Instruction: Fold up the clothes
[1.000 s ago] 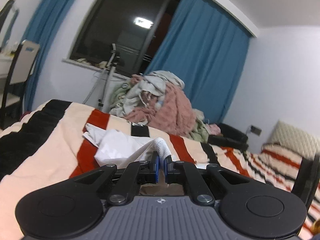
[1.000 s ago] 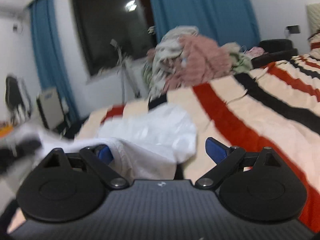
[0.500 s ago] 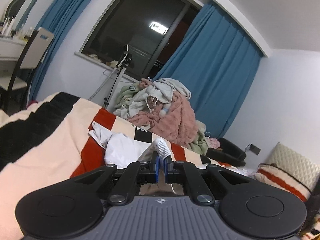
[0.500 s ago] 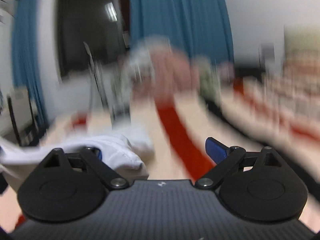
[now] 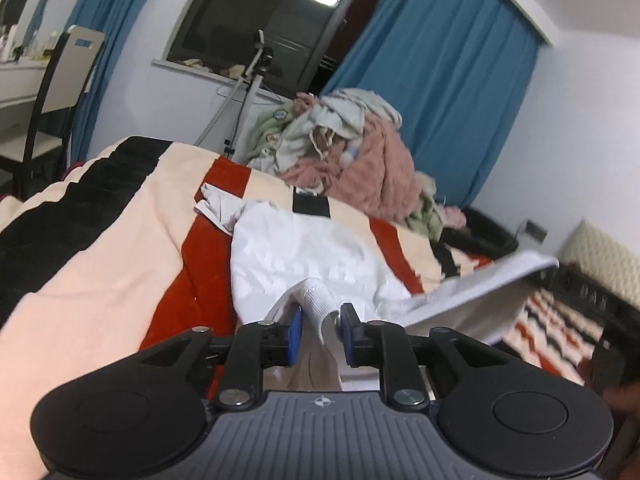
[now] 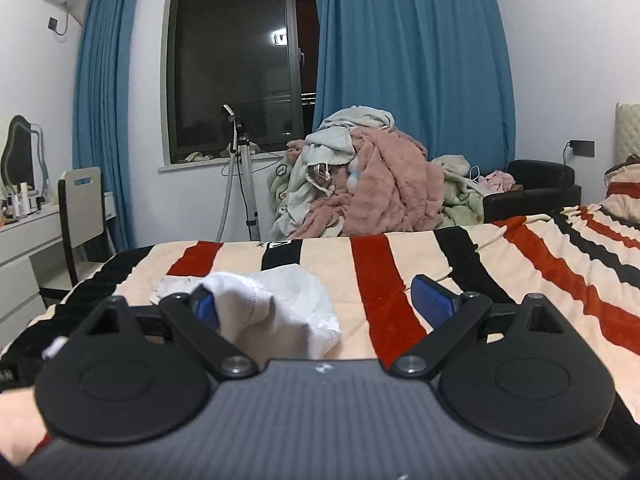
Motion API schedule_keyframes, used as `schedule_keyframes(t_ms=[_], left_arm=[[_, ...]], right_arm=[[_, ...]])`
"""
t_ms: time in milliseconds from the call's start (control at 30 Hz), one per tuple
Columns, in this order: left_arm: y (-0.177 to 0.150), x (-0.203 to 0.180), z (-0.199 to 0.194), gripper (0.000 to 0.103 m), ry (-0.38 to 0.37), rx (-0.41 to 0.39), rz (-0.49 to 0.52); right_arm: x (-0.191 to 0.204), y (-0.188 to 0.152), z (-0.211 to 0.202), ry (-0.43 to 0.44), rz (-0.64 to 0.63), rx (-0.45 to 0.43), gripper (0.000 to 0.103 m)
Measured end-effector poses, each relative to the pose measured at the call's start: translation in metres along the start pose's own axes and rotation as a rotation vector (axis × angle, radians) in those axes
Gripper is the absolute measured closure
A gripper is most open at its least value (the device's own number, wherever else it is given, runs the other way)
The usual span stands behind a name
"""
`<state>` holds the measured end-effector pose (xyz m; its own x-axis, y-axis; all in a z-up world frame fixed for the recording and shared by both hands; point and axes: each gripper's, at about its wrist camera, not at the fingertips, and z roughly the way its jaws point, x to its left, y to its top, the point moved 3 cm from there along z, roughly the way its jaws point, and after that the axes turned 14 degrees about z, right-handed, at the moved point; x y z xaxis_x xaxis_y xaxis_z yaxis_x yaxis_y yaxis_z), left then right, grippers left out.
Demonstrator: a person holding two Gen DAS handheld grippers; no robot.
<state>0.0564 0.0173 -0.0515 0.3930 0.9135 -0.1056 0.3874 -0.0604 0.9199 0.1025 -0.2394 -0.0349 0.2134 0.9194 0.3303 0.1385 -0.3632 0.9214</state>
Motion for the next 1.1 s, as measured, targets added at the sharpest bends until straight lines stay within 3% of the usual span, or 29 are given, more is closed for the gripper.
schedule_keyframes(t_ms=[67,133,233,400,567,667,767,867,1000,1100], left_arm=[[-0.003,-0.007,-0.003,0.066,0.015,0.009,0.046],[-0.005,-0.015,-0.007,0.046,0.030,0.018,0.092],[-0.009,-0.025,-0.011,0.028,0.052,0.032,0.162],[-0.016,-0.046,-0.018,0.019,0.080,0.049,0.284],[-0.026,-0.085,-0.012,0.014,0.034,0.012,0.473],[-0.036,-0.096,0.001,0.014,0.086,0.039,0.563],[-0.040,-0.082,0.012,0.017,0.215,0.097,0.506],[-0.035,-0.050,0.013,0.018,0.349,0.115,0.355],[-0.026,-0.015,-0.001,0.018,0.431,0.062,0.124],[-0.023,0.001,-0.014,0.018,0.467,0.006,0.027]], right_arm=[[0.000,-0.002,-0.004,0.009,-0.001,0.007,0.008],[0.000,-0.002,-0.010,0.016,0.001,0.010,0.008],[-0.003,0.000,-0.013,0.024,0.013,0.011,0.008],[-0.005,0.000,-0.010,0.027,0.024,0.027,0.008],[-0.004,0.000,-0.010,0.029,0.027,0.030,0.008],[-0.004,0.000,-0.012,0.035,0.031,0.019,0.008],[-0.007,0.004,-0.018,0.046,0.051,-0.037,0.008],[-0.012,0.007,-0.022,0.036,0.067,-0.093,0.008],[-0.015,0.000,-0.019,-0.009,0.040,-0.100,0.008],[-0.018,-0.012,-0.010,-0.073,-0.014,-0.059,0.008]])
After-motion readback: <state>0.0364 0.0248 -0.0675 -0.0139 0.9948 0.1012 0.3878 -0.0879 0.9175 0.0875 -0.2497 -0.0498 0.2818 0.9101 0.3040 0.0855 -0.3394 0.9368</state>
